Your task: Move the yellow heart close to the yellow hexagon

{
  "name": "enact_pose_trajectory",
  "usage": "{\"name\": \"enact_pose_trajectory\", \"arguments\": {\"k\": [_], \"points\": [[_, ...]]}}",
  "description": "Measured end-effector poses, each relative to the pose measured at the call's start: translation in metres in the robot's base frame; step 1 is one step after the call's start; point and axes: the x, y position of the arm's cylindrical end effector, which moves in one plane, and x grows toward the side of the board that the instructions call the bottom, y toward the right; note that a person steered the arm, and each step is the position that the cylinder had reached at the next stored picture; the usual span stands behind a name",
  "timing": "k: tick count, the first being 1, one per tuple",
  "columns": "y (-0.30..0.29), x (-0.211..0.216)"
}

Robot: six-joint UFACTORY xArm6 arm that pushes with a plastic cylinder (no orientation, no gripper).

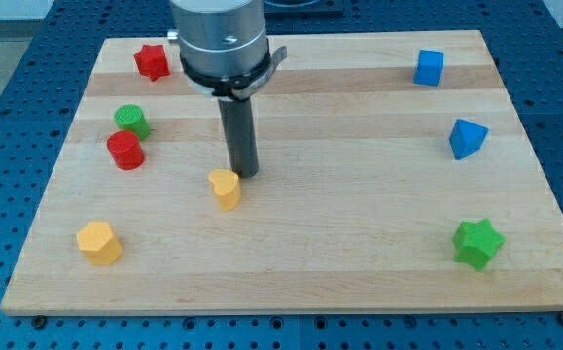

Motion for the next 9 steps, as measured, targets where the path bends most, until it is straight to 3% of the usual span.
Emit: {"name": "enact_pose_trajectory", "arguments": {"k": [2, 4, 9], "points": [[0.008, 0.008], [-0.043, 0.051], [-0.103, 0.069]]}}
